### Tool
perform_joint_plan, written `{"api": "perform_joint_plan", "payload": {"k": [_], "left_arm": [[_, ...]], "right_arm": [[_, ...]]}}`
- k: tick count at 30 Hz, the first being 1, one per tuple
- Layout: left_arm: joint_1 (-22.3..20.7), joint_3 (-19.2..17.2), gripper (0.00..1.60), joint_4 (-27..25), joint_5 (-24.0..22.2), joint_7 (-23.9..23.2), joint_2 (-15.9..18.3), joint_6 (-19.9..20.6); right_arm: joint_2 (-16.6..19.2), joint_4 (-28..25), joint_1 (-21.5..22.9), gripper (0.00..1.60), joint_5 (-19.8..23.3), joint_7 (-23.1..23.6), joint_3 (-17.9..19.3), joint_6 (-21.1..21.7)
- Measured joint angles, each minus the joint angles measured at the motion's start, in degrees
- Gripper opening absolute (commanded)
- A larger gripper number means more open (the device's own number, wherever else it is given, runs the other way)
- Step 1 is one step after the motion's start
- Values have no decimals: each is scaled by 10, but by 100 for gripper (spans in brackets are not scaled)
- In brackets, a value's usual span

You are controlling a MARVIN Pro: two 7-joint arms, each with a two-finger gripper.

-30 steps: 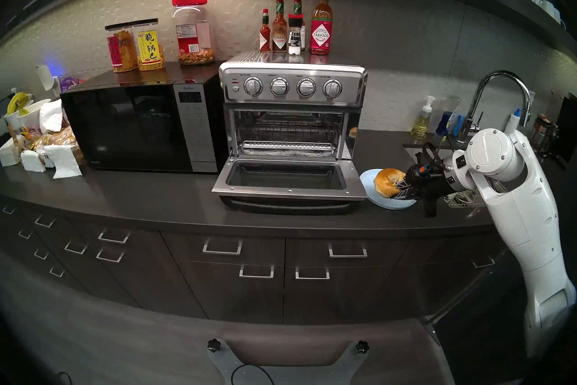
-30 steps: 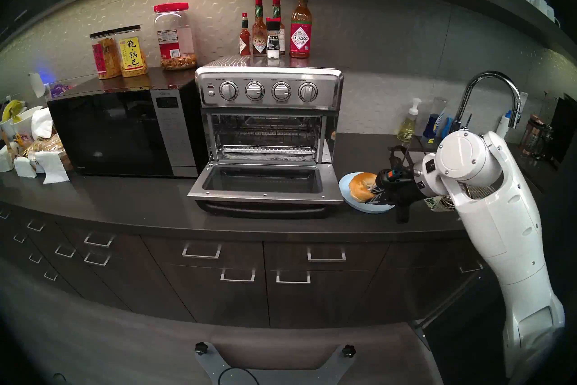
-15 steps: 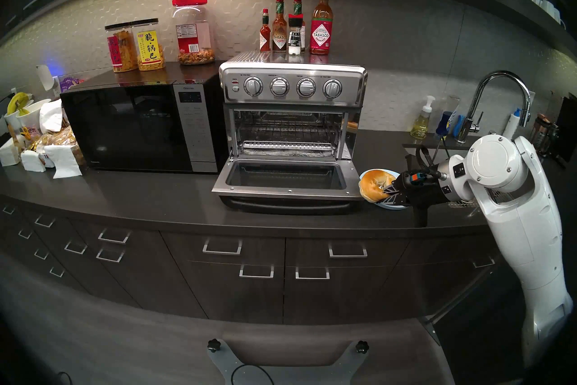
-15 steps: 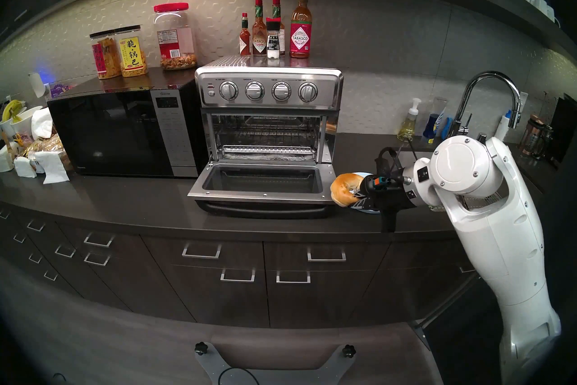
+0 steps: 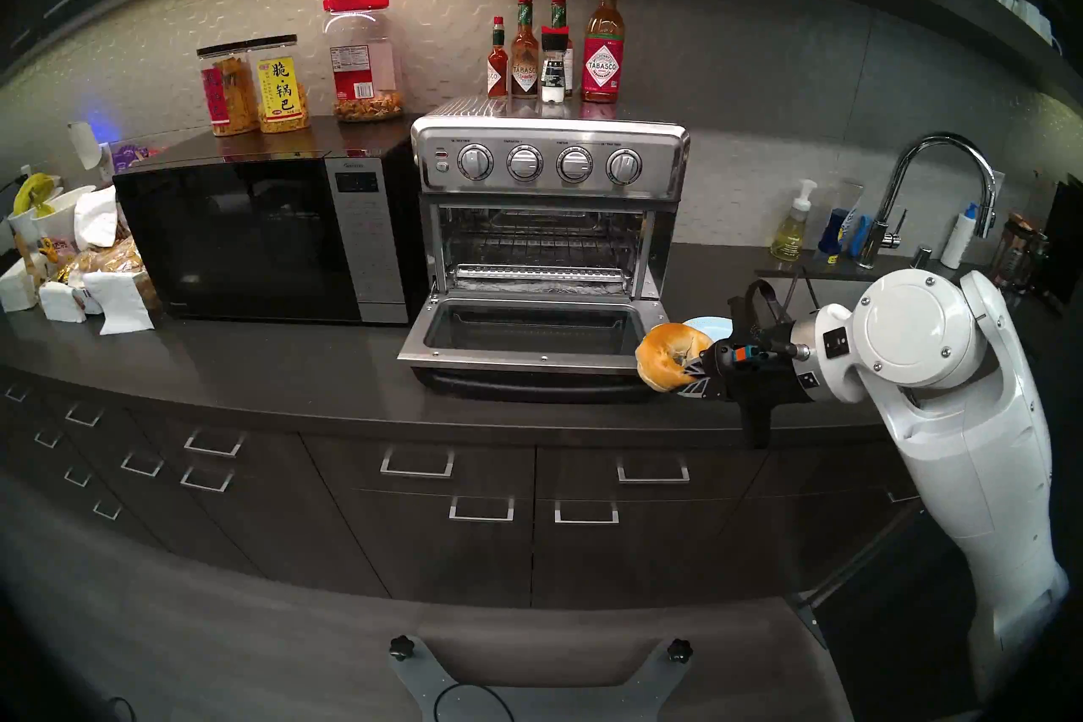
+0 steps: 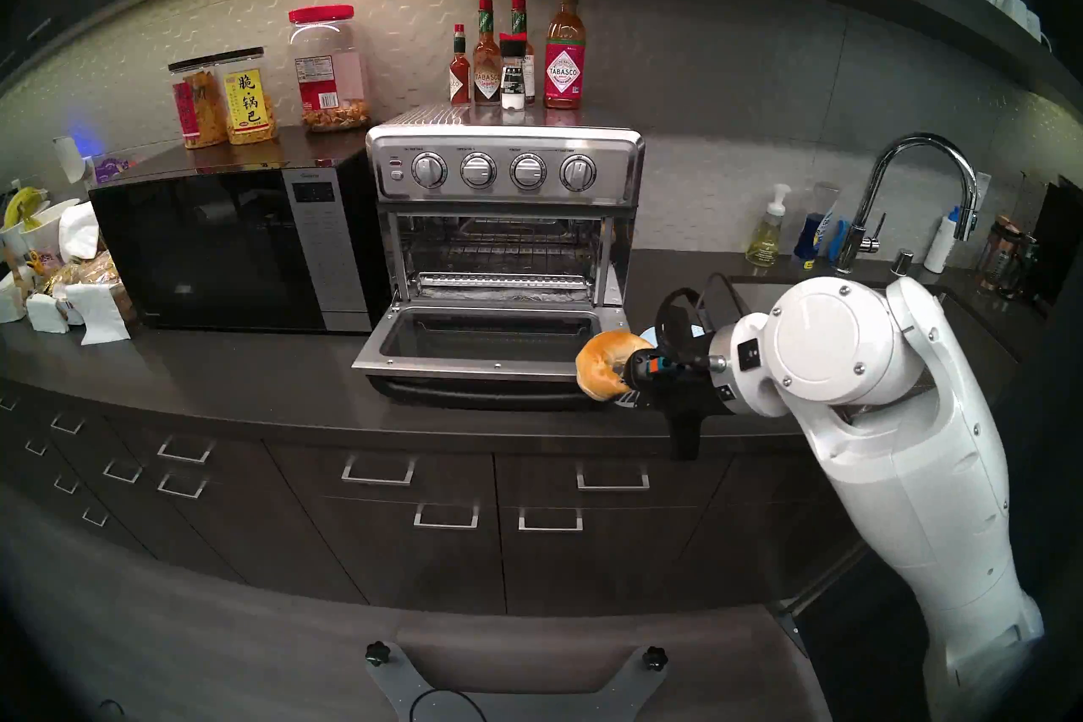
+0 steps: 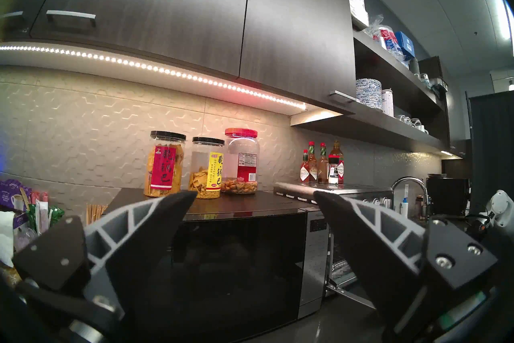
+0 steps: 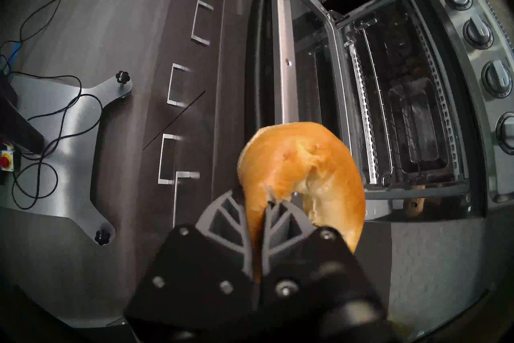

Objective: Open the oven and place the bagel inside on the rack

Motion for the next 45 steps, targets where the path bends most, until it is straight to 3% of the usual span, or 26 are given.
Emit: {"api": "perform_joint_plan", "payload": {"k": [17, 45], "left_arm": [[-22, 20, 160, 5, 2, -2, 0, 0], [-46, 35, 160, 8, 8, -6, 0, 2]], "right_arm": [[-27, -13, 35, 0, -60, -62, -115, 64], [-124, 74, 185, 0, -156, -162, -341, 162]]}}
